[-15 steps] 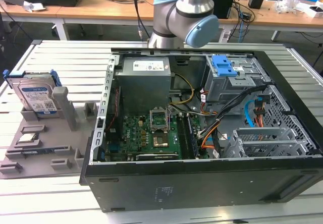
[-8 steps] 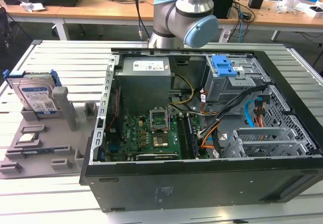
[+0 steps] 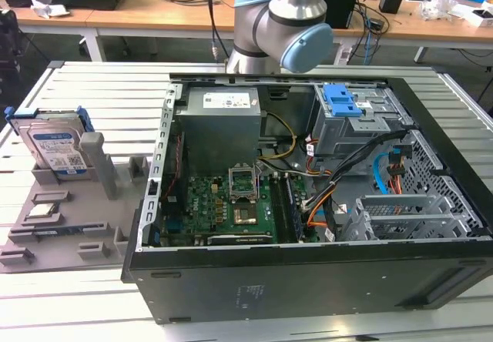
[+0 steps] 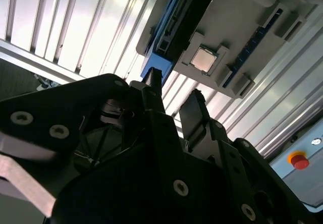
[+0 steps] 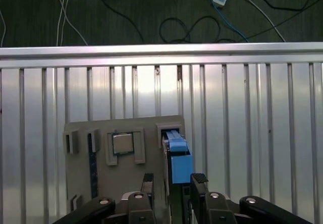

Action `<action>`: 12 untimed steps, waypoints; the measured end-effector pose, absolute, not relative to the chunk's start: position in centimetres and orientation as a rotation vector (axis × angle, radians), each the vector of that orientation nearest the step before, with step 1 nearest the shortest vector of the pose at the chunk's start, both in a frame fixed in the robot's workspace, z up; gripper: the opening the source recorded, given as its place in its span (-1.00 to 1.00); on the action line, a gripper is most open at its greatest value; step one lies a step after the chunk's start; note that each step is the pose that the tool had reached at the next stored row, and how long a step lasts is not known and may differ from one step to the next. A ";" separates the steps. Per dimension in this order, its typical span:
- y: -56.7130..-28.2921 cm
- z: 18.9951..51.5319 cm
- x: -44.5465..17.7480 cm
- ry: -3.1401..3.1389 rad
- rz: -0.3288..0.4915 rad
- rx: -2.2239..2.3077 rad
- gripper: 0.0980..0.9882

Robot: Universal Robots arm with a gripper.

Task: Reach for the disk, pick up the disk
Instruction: 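Pick up the disk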

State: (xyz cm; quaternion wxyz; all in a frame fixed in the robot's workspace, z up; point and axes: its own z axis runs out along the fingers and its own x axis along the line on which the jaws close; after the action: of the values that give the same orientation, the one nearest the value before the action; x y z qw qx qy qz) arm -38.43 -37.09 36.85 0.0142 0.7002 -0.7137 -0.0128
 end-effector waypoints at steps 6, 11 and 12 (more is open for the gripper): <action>-37.1 36.5 -38.2 -2.221 -0.039 2.180 -0.27; -37.1 36.3 -38.0 -2.221 -0.039 2.181 -0.27; -37.1 36.2 -38.0 -2.221 -0.039 2.181 -0.27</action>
State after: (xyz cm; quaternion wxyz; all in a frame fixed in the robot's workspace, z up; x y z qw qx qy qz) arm -37.99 -37.09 36.22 0.0146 0.7005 -0.7134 -0.0125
